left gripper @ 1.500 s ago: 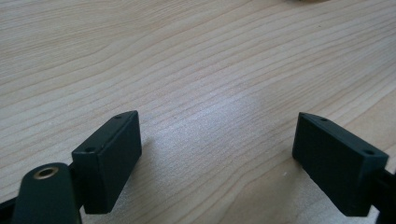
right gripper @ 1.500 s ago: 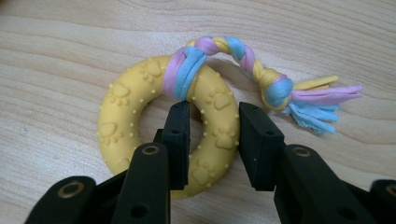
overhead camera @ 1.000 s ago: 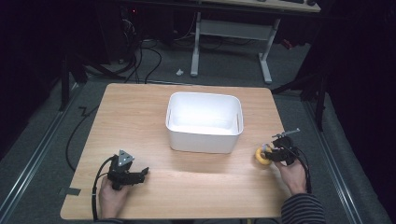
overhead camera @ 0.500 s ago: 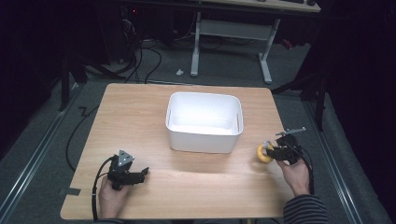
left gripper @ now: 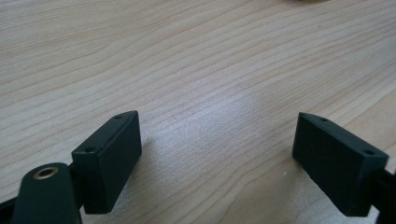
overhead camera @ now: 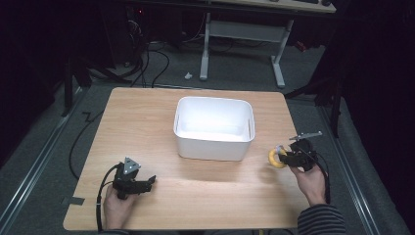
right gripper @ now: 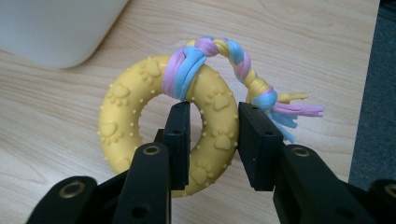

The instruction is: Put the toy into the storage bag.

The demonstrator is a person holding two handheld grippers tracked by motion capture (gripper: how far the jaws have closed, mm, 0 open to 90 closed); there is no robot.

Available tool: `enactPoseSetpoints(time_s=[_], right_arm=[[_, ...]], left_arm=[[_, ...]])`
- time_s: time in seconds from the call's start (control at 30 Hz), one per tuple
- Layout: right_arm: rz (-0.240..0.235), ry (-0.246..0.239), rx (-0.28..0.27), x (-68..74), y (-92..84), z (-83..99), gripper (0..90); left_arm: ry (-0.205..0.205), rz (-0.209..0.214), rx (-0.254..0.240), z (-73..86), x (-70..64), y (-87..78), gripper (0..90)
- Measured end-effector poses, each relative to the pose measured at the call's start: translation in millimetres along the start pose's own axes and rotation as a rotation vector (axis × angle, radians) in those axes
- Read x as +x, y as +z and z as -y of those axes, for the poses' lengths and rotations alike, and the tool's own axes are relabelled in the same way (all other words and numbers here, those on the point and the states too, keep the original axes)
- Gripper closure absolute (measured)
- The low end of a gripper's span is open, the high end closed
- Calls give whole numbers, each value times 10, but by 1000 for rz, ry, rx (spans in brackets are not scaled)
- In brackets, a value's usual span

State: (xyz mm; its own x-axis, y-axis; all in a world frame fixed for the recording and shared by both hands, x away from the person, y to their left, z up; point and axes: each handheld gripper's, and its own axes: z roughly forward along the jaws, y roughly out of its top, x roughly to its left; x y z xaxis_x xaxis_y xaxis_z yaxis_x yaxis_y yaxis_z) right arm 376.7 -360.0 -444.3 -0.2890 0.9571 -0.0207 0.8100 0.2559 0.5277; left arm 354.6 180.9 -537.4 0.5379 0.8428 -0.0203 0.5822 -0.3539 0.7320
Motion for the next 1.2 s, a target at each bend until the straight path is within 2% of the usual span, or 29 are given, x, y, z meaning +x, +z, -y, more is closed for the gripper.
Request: enactPoseSetpoints(time_s=[0.2, 0.7, 0.87, 1.03, 1.2], right_arm=[[-2, -19, -24, 39, -106, -62, 667], [-16, -30, -68, 87, -305, -226, 666], [-10, -43, -77, 121, -361, -295, 667], [-2, -54, -111, 150, -452, -350, 666], [-6, -62, -109, 159, -486, -407, 666]], left_arm=[[1, 0, 1, 0, 1, -1, 159], [-2, -3, -1, -3, 0, 4, 158], [-2, -4, -1, -3, 0, 5, 159], [-2, -4, -1, -3, 0, 5, 159], [-2, -4, -1, -4, 0, 5, 159]])
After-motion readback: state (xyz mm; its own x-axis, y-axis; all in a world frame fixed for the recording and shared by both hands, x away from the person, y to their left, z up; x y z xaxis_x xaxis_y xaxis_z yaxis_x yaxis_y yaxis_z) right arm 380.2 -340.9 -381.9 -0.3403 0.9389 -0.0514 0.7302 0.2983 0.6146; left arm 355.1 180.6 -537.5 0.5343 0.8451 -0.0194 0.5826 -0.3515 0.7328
